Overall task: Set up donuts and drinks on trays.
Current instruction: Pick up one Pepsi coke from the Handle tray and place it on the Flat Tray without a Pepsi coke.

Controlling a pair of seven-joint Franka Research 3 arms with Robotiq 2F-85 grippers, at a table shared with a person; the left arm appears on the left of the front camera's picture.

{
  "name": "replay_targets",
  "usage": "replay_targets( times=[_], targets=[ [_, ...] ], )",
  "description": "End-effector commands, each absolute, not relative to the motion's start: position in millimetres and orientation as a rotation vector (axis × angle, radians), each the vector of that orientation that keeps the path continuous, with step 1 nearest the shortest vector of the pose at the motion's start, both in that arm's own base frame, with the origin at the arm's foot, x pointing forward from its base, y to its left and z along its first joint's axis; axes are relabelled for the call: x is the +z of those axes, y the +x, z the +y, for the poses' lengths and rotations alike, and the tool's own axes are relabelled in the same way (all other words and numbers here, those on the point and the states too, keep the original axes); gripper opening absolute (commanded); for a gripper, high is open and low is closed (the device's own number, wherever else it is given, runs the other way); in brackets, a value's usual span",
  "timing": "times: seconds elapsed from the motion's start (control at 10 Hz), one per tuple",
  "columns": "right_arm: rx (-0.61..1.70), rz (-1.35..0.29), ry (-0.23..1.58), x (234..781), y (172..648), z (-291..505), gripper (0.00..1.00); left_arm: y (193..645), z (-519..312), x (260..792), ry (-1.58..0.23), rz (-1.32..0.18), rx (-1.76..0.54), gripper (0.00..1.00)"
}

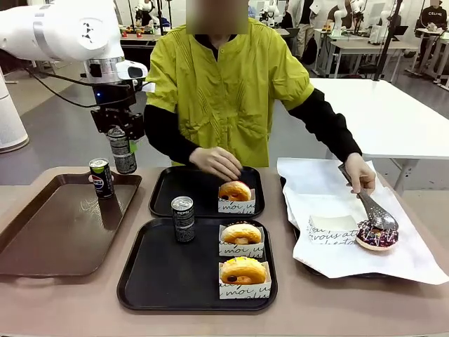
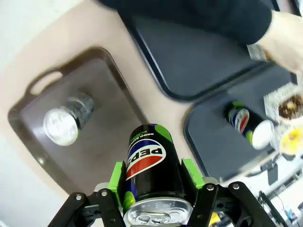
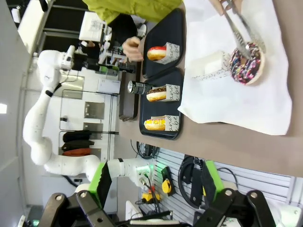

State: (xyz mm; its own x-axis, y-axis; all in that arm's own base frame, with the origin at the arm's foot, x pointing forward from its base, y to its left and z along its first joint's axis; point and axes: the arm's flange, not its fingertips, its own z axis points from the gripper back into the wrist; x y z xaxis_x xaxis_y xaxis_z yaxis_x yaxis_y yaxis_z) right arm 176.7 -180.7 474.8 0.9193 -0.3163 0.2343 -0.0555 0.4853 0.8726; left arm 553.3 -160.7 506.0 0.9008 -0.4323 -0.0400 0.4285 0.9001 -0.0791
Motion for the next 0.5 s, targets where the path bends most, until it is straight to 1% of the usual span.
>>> replay_targets(
  times=[0.0,0.1,0.2,0.4],
  targets=[
    [-0.147,-0.405,1.074,475,177,-181,1.00,464,-69,540,-0.199,0.097,-0.510,0.59],
    [-0.147,-0.405,1.074,475,177,-181,1.00,430,-42,546,-0.239,0.051,-0.499,0.59],
    [-0.147,-0.405,1.074,475,177,-181,1.00,412,-34,542,-0.236,0.048,-0.476,0.59],
    [-0.147,-0.405,1.074,475,177,-181,1.00,422,-34,543,-0.228,0.074,-0.445,0.59]
  ],
)
